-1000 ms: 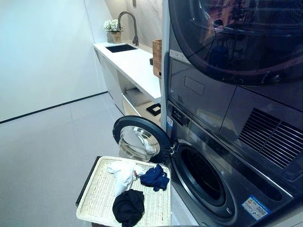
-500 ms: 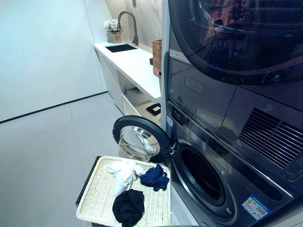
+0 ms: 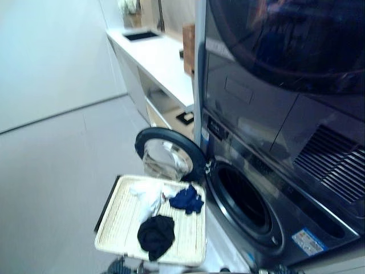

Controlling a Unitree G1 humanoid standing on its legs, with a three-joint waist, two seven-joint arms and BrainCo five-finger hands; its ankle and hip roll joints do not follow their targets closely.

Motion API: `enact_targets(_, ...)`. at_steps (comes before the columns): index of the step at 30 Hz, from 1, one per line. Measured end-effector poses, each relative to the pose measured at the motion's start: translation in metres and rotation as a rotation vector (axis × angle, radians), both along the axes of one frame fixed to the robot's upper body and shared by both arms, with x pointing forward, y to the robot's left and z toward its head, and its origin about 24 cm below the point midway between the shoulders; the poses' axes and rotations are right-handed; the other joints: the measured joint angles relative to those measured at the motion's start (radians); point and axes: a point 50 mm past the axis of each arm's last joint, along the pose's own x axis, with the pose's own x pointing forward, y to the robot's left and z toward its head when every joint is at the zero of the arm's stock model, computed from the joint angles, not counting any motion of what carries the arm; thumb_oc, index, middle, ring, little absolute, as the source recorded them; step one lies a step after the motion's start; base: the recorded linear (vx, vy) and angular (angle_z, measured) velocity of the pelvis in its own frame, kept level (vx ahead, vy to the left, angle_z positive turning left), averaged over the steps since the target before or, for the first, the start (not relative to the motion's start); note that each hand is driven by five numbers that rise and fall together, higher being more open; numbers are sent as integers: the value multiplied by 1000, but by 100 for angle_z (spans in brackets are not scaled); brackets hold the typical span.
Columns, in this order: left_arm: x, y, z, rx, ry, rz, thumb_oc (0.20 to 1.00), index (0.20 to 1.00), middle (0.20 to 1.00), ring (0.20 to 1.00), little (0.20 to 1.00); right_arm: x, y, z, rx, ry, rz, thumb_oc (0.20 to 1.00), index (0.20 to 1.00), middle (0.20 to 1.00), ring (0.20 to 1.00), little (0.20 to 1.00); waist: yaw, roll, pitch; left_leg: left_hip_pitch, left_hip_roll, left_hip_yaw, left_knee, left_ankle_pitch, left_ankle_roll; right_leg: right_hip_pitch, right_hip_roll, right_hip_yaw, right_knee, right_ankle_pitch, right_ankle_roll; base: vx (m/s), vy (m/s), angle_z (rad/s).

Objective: Put the clothes into the washing machine.

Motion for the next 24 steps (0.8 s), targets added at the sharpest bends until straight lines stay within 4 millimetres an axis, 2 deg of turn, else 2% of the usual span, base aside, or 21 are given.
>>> enact_targets(1,15,-1,10,17,-72,6,1000,1000,1000,1000,1000,14,1,6,1,-41,0,1000,1000,1000,1000,1000,0,2,33,-22,-3,-7,1,7,0,-20,-1,-1,0,8,-2,-198,16,7)
enact_targets(4,71,-2,61,85,-406,45,1000,1000,1000,1000,1000,65,7,33,-6,-210,37,1000,1000,1000,1000,1000,5,5,155,-115,-9,-15,9,30,-3,-108,-4,-2,0,39,-9,-121,-4,3)
enact_targets(5,78,-2,69,95,-448,53,1000,1000,1000,1000,1000,71,8,36,-6,-229,43,1000,1000,1000,1000,1000,6,9,174,-117,-8,-17,6,34,-3,-112,-4,-3,0,41,-10,-120,-23,4)
enact_targets(9,115,-3,125,226,-753,89,1000,1000,1000,1000,1000,88,8,48,9,-307,28,1000,1000,1000,1000,1000,6,9,250,-204,-10,-32,29,42,-8,-183,-5,-14,1,46,-9,-123,-18,7)
enact_targets(12,134,-2,159,342,-907,106,1000,1000,1000,1000,1000,97,3,57,2,-341,23,1000,1000,1000,1000,1000,11,4,286,-287,-10,-38,68,41,-11,-263,-6,-15,34,53,-18,-80,-22,1)
enact_targets(15,145,-9,180,421,-1011,89,1000,1000,1000,1000,1000,99,-3,62,-9,-364,14,1000,1000,1000,1000,1000,23,0,289,-344,-12,-39,95,35,-12,-326,-8,-17,70,48,-21,-56,-26,-3)
enact_targets(16,147,-9,186,447,-1035,77,1000,1000,1000,1000,1000,101,-3,64,-9,-373,13,1000,1000,1000,1000,1000,23,-3,289,-362,-12,-41,105,34,-12,-345,-9,-17,80,45,-20,-31,-28,4)
enact_targets(19,160,-9,221,621,-1156,-18,1000,1000,1000,1000,1000,117,-4,78,-9,-435,15,1000,1000,1000,1000,1000,21,-24,294,-486,-15,-52,173,29,-16,-468,-13,-17,154,22,-18,-20,-19,6)
enact_targets(22,170,-14,243,736,-1203,-104,1000,1000,1000,1000,1000,129,-4,90,-22,-479,38,1000,1000,1000,1000,1000,17,-35,298,-582,-17,-66,227,22,-14,-556,-16,-17,201,15,-19,-15,5,9)
enact_targets(24,176,-12,255,803,-1203,-136,1000,1000,1000,1000,1000,141,1,100,-20,-517,64,1000,1000,1000,1000,1000,-2,-47,298,-641,-19,-70,256,21,-15,-612,-19,-16,225,15,-19,-1,-2,2)
